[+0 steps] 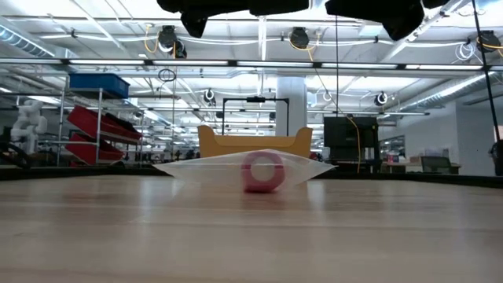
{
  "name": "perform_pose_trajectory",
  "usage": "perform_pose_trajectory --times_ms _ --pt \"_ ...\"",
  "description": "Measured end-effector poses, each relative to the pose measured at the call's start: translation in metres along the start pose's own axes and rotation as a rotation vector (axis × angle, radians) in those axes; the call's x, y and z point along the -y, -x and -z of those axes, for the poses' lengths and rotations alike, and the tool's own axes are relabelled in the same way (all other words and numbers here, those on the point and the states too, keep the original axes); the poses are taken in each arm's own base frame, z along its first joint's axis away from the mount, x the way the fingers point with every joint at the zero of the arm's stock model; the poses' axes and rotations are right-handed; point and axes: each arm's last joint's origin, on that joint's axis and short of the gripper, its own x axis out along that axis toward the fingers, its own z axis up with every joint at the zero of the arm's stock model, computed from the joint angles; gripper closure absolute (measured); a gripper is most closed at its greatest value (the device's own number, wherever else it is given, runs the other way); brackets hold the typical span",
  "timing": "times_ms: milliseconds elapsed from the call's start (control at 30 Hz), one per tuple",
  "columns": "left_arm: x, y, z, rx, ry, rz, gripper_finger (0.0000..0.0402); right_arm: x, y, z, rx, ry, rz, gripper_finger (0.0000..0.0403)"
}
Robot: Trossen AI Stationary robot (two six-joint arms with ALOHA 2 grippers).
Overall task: Roll bandage
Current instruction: Roll the green bandage
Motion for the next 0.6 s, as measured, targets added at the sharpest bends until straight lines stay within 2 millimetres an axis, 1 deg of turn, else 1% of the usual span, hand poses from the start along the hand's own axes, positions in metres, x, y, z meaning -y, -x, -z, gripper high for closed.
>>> perform_pose_trajectory --times_ms 100,200,333,500,600 --pt "0.000 0.000 -0.001 0.012 0.005 0.019 0.0402 0.000 -0.006 0.003 0.021 0.023 0.008 0.0255" --pt "0.001 0.000 -0.001 0.009 0.008 0.027 0.0401 0.002 -0.010 -0.003 0.061 0.024 0.004 0.0251" --pt "0.002 -0.002 0.003 0.000 0.013 0.035 0.0402 0.007 -0.016 -0.009 0.095 0.022 -0.057 0.0248" --pt "0.004 -0.007 0.008 -0.009 0.015 0.044 0.0402 0.012 -0.022 -0.009 0.080 0.025 -0.094 0.0248" --pt "0.005 -0.008 0.007 0.008 0.021 0.062 0.0401 0.014 -0.024 -0.010 0.083 0.034 -0.110 0.0248"
